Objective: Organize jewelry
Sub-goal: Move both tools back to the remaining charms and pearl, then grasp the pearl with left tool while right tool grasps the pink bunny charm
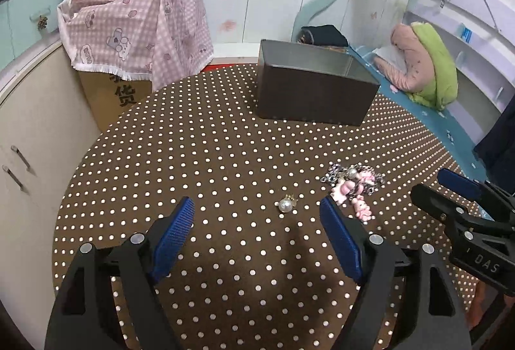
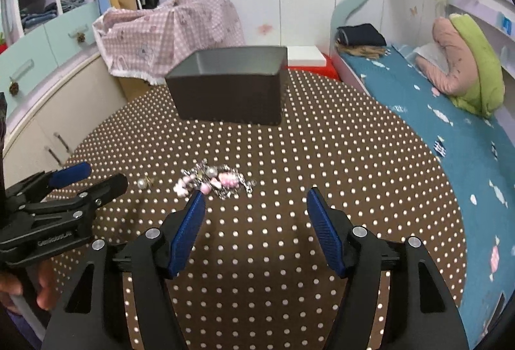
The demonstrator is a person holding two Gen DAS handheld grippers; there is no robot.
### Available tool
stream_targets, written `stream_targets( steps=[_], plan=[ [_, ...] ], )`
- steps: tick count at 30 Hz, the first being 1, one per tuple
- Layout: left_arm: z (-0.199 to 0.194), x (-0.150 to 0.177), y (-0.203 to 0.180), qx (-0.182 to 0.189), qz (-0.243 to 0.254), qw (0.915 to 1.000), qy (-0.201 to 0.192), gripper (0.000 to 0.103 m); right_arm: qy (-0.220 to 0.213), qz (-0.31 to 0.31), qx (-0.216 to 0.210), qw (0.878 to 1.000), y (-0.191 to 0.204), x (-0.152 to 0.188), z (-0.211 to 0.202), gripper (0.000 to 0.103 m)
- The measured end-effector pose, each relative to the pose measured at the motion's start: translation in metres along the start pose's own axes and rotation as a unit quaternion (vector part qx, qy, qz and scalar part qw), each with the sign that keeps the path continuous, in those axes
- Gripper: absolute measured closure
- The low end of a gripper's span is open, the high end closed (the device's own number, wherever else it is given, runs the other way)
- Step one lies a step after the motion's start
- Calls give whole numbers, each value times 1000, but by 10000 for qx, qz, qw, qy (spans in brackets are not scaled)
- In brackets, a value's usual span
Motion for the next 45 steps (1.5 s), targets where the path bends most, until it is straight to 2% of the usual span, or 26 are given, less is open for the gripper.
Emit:
stream_targets(
  steps=[5, 7, 10, 11, 15, 16, 17, 19, 25, 28, 30, 33, 35, 37, 45],
  plan=[
    [12, 0, -8, -30, 125, 9999, 62, 29, 140, 62, 16, 9999, -6, 5, 13, 39],
    [16, -1, -12, 7, 177, 9998, 110, 37, 169, 70, -7, 9998, -7, 5, 17, 39],
    [24, 0, -15, 54, 238, 9994, 238, 42, 200, 51, -51, 9998, -5, 4, 22, 39],
    [26, -1, -16, 89, 230, 9993, 280, 48, 194, 39, -58, 9998, -4, 3, 23, 39],
    [29, -4, -16, 4, 309, 9992, 264, 57, 238, 8, -100, 9997, -1, 1, 29, 39],
    [29, -4, -16, -72, 354, 9990, 258, 65, 289, 10, -108, 9995, -1, 2, 32, 39],
    [29, -4, -17, -172, 424, 9987, 245, 78, 309, 14, -135, 9994, 0, 3, 33, 39],
    [29, -5, -15, -240, 435, 9985, 233, 92, 345, 24, -206, 9992, 3, 2, 34, 39],
    [26, -2, -5, 79, 186, 9993, 323, 93, 491, -133, -443, 9977, 24, 5, 44, 40],
    [20, 1, -1, 304, 112, 9989, 340, 93, 578, -176, -539, 9967, 34, 6, 52, 56],
    [15, 2, 0, 314, 125, 9990, 297, 93, 603, -211, -515, 9966, 39, 5, 56, 57],
    [11, 2, 3, 376, 95, 9988, 290, 93, 619, -329, -340, 9970, 44, 5, 59, 66],
    [10, 3, 2, 448, 91, 9984, 321, 93, 641, -418, -207, 9969, 45, 4, 60, 79],
    [9, 4, 0, 479, 99, 9983, 319, 93, 644, -431, -235, 9967, 46, 4, 61, 86],
    [0, 1, -8, 600, 119, 9977, 297, 93, 555, -337, -300, 9974, 38, 5, 44, 87]
  ],
)
Point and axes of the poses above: each gripper's, at about its wrist camera, not at the fingertips, and z roughly the way its jaws point, y to its left, x to its underside, the point moved 4 cm from there along z, roughly the way its jaws point, and after that the axes turned 13 degrees about -x, right-handed, at the moved point
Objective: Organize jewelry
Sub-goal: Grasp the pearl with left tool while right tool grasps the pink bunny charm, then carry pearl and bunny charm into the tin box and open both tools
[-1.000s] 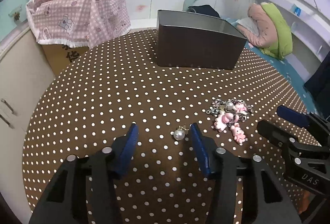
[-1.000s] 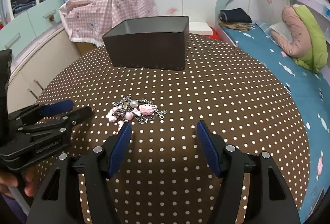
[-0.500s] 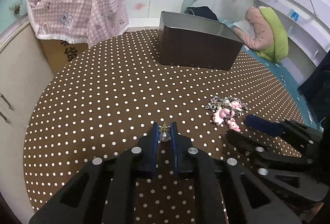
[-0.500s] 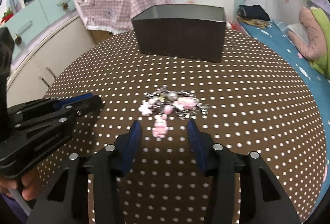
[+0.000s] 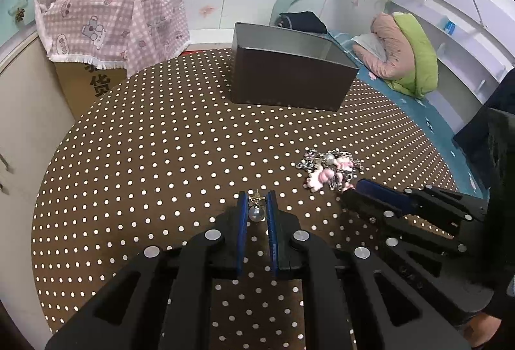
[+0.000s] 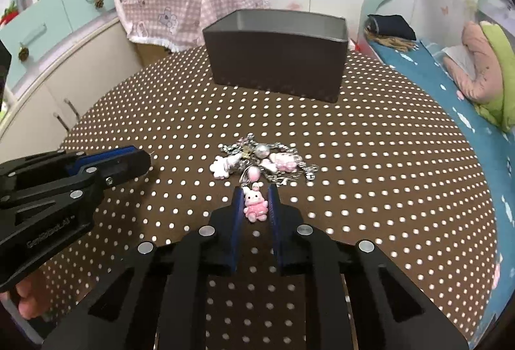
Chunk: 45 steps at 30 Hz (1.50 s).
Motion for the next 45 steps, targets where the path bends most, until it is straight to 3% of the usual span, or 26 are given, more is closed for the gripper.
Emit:
stream_targets(
  steps=[10, 14, 19, 22, 29, 37, 45],
  plan=[
    [-18, -28, -13, 407, 16, 9990, -191, 93, -537, 123, -232, 9982, -12, -25, -52, 87],
    [-24, -52, -23, 630, 81, 9976, -277, 93, -756, 122, -297, 9966, -19, -46, -71, 87],
    [-23, -91, -31, 655, 207, 9968, -404, 93, -992, 69, -329, 9945, -25, -82, -81, 87],
    [-18, -117, -32, 590, 264, 9966, -510, 93, -1048, 108, -389, 9937, -34, -105, -76, 87],
    [20, -159, -35, 544, 257, 9978, -260, 93, -937, 188, -433, 9945, -51, -148, -39, 87],
    [64, -168, -36, 460, 258, 9986, 50, 92, -638, 277, -440, 9966, -68, -160, 7, 87],
    [86, -165, -33, 433, 199, 9985, 257, 91, -493, 283, -446, 9974, -72, -160, 28, 87]
  ],
)
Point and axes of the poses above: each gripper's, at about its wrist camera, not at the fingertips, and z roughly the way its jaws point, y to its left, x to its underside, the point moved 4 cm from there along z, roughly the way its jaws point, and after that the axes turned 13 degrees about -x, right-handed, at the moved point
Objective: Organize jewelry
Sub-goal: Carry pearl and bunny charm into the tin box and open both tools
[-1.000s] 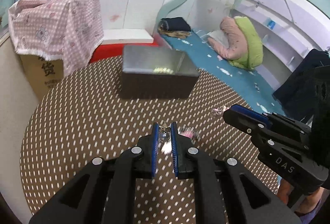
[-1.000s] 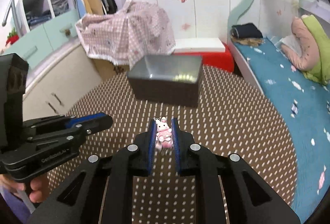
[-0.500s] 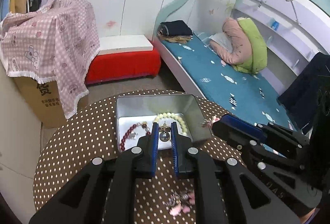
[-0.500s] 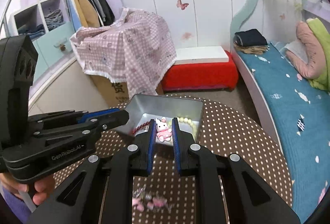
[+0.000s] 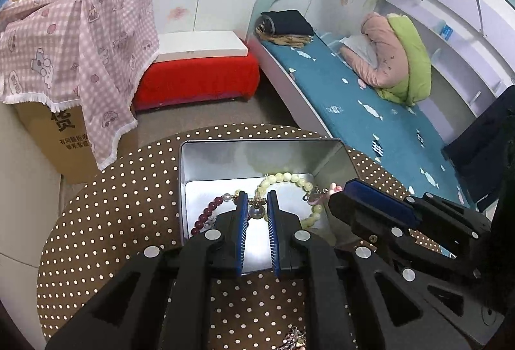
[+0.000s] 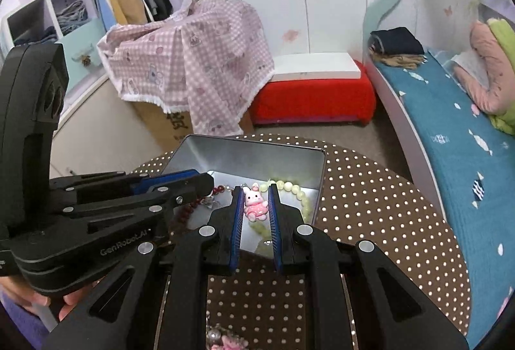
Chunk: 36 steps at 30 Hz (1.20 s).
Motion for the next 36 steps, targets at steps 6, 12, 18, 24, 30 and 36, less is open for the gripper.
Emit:
stream_targets(
  steps=[6, 12, 18, 24, 30, 36],
  plan=[
    [0, 2, 3, -84, -108, 9999, -64, 65, 31, 69, -2, 10000, -5, 2, 4, 87],
    [-4, 3, 2, -109, -120, 9999, -60, 64, 58, 103, 16, 9999, -6, 3, 4, 87],
    [-7, 4, 3, -130, -153, 9998, -61, 61, 62, 163, -13, 9998, -7, 4, 1, 86],
    [-19, 6, 7, -166, -232, 9995, -147, 50, -38, 231, -17, 9997, -7, 4, -11, 85],
    [-56, 10, 12, -55, -441, 9977, -514, 37, -200, 184, 57, 9996, 1, 4, -37, 69],
    [-98, 34, 16, -54, -540, 9943, -915, 26, -484, 13, 181, 9987, 16, 20, -84, 52]
  ],
)
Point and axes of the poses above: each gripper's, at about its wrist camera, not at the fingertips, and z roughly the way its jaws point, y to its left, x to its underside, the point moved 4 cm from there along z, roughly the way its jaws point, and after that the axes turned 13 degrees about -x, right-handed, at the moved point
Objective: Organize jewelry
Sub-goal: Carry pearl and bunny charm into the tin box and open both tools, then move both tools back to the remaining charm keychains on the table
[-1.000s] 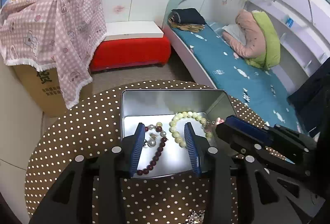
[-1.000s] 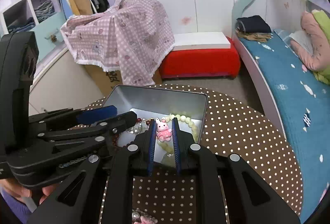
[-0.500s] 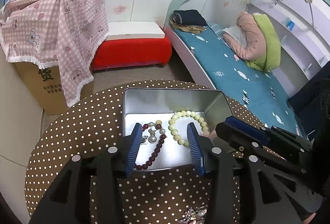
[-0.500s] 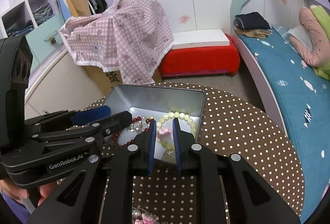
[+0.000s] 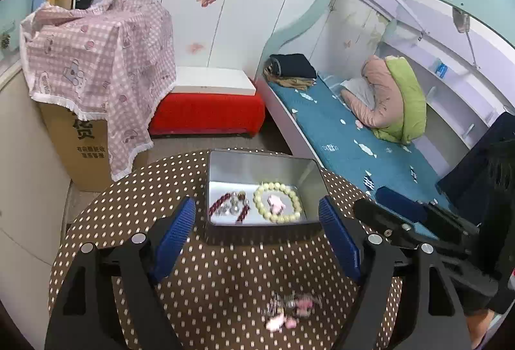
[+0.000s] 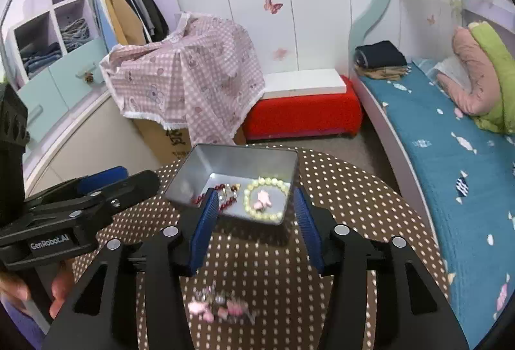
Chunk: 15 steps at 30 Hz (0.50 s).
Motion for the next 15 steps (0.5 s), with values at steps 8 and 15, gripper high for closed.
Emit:
stream_targets(
  steps=[8, 15],
  plan=[
    [-30, 55, 1, -161, 108, 9998, -97, 26, -100, -95, 216, 9997, 7, 45, -43, 45],
    [-14, 105, 1, -193, 145, 9991, 337, 26, 133, 36, 309, 9994, 0, 93, -46, 42]
  ],
)
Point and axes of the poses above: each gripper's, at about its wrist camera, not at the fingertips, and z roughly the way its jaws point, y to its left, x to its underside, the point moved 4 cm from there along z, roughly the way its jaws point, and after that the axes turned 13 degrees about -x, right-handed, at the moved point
